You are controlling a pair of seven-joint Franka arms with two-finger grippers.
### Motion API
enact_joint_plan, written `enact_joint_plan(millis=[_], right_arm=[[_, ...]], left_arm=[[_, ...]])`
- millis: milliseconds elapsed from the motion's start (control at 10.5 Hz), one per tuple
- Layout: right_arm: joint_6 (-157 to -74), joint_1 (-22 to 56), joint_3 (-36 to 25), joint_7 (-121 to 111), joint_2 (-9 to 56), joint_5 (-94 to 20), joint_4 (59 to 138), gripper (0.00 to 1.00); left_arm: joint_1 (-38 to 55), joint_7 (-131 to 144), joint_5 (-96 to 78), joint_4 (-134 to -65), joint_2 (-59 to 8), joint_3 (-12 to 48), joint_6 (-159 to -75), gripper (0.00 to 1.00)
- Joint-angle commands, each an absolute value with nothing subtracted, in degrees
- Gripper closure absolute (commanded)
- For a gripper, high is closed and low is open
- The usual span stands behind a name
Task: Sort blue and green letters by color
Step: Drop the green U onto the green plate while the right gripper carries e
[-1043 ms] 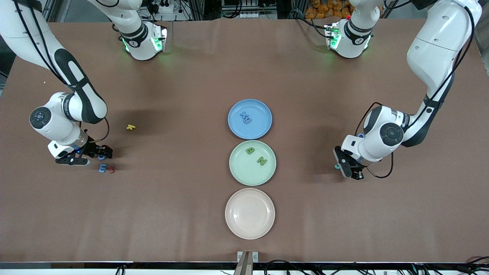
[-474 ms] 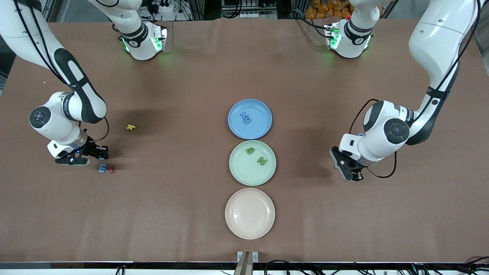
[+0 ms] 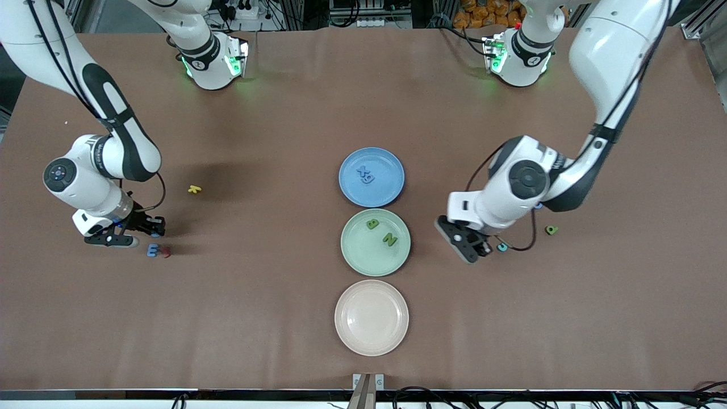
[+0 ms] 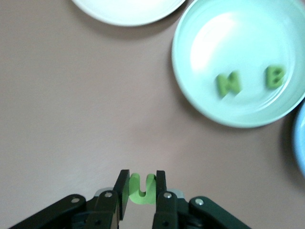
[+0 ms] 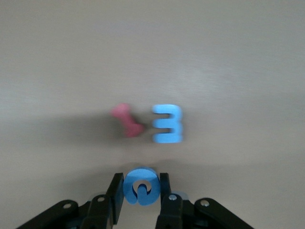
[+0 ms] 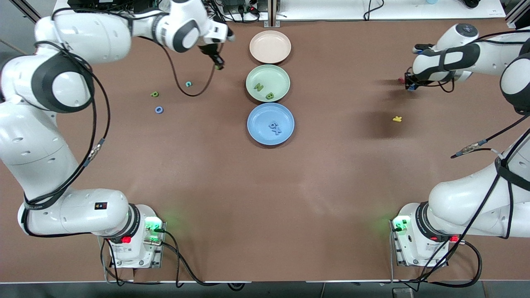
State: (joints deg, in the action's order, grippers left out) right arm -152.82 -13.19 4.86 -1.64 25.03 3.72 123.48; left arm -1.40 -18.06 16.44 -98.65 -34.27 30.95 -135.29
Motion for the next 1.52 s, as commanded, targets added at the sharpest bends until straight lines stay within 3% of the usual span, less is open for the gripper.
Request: enact_joint_plan(millis=[0,474,664,759,853,1138,1422], right_arm=[[-151.1,-4.7,4.8,12.4,22.0,3.9,124.4,0.9],[-150.6,13.3,4.8,36.4,21.8,3.9,122.2,0.89],[-150.6,20.0,4.9,42.7,22.1,3.9,121.2,0.89],[-150.6,23.5,4.9,46.1,22.2,3.9,120.5,0.89],[-150.6,26.9,4.9,49.3,22.3,3.9,120.0,0.89],[-150.6,35.2,5.4,57.3,23.0,3.9,118.4,0.89],[-150.6,42.0,5.6,61.3,26.1,3.8,113.8,0.89]], left_arm=[[5.7,-3.8,15.6,-94.1,-38.1,30.1,-134.0,0.97],[19.8,15.0,15.2,-86.2,-44.5,23.3,-134.2,0.92],[21.5,16.9,15.2,-84.8,-46.1,22.3,-134.2,0.79],[21.4,16.7,15.3,-84.8,-46.1,22.3,-134.2,0.34],[21.3,16.1,15.5,-85.0,-46.0,22.3,-134.2,0.0],[19.3,16.6,15.9,-85.5,-43.9,22.3,-133.9,0.0],[14.3,12.4,15.9,-88.4,-37.7,22.8,-125.3,0.0]])
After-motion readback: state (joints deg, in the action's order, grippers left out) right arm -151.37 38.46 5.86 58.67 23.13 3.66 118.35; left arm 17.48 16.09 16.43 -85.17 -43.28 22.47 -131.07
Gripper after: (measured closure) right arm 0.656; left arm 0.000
